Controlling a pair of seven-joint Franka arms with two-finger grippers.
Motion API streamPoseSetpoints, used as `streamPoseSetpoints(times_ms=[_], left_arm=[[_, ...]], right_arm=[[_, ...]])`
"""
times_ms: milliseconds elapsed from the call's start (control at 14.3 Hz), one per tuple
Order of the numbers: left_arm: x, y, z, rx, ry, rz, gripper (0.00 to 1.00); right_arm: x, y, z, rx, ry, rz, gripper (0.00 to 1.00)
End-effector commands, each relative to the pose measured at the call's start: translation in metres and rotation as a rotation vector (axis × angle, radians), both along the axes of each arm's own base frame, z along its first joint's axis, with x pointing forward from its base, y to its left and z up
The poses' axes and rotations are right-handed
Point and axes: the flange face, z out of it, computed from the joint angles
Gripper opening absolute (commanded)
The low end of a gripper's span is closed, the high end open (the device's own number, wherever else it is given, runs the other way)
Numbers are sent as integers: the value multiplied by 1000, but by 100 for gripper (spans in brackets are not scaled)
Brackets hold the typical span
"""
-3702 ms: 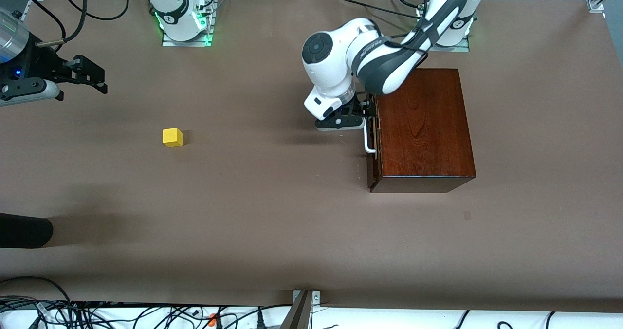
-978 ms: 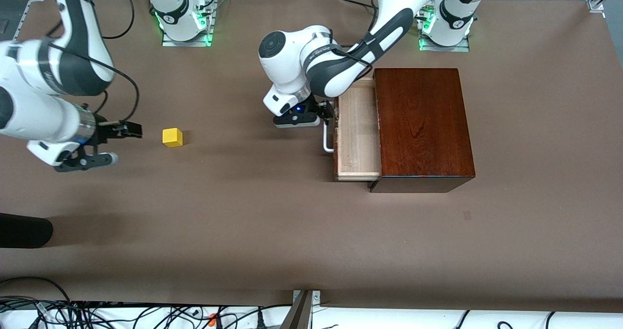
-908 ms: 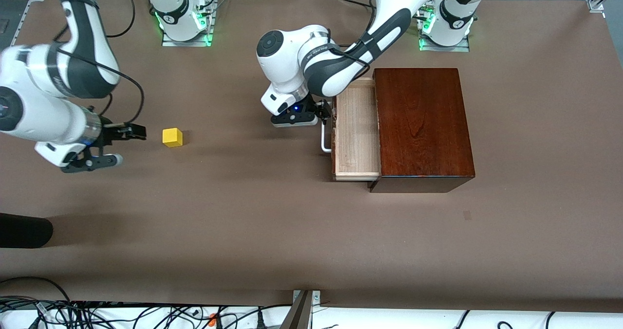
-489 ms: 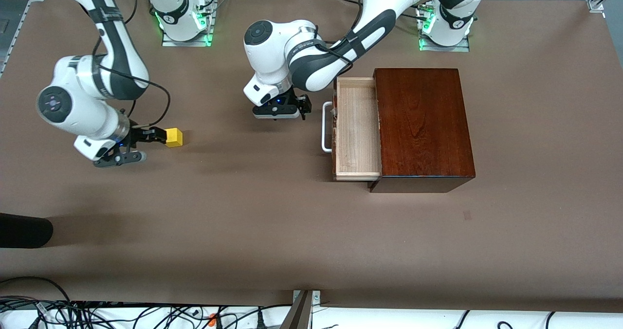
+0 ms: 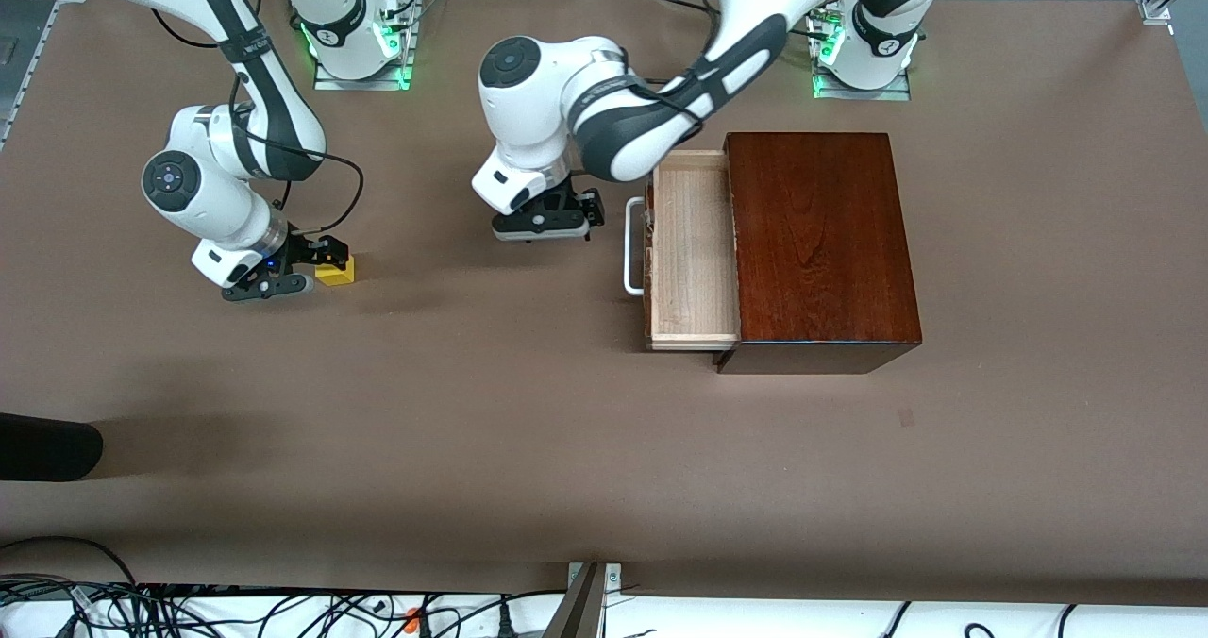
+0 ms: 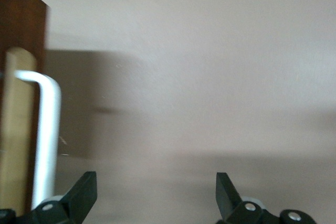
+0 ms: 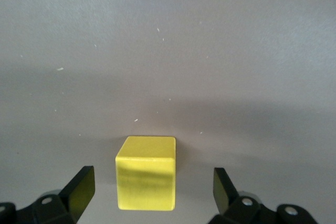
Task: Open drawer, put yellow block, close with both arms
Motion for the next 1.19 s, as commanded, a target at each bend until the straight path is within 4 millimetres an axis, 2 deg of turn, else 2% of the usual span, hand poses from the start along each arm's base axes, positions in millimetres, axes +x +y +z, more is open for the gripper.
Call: streamPoseSetpoints(times_ms=[0, 210, 279, 349, 559, 629, 699, 768, 978, 1048, 1118], left_arm=[[18, 62, 81, -20, 38, 22, 100], [30, 143, 150, -37, 55, 15, 100], [37, 172, 169, -34, 61, 16, 100], [44, 196, 184, -25, 67, 16, 100], [69, 268, 223, -44, 51, 58, 100], [76, 288, 230, -56, 51, 80, 100], [80, 301, 236, -67, 47, 96, 100], [85, 315, 240, -72, 45, 108, 100], [99, 349, 243, -70, 43, 80, 100], [100, 358, 246, -74, 48, 60, 100], [104, 376, 248, -63, 48, 52, 100]], right_arm=[[-11, 0, -15, 13, -17, -17, 99], [-11, 0, -25, 12, -15, -19, 91], [-11, 0, -28, 12, -15, -18, 84], [-12, 0, -30, 12, -12, -18, 74], [-12, 1, -27, 13, -8, -10, 16], [-10, 3, -22, 13, -14, 11, 9], [-8, 11, -11, 16, -19, 50, 8], [-6, 33, 3, 26, -22, 112, 8], [5, 118, 58, 51, -32, 275, 9], [9, 153, 78, 64, -36, 336, 9], [11, 185, 96, 74, -40, 397, 9]])
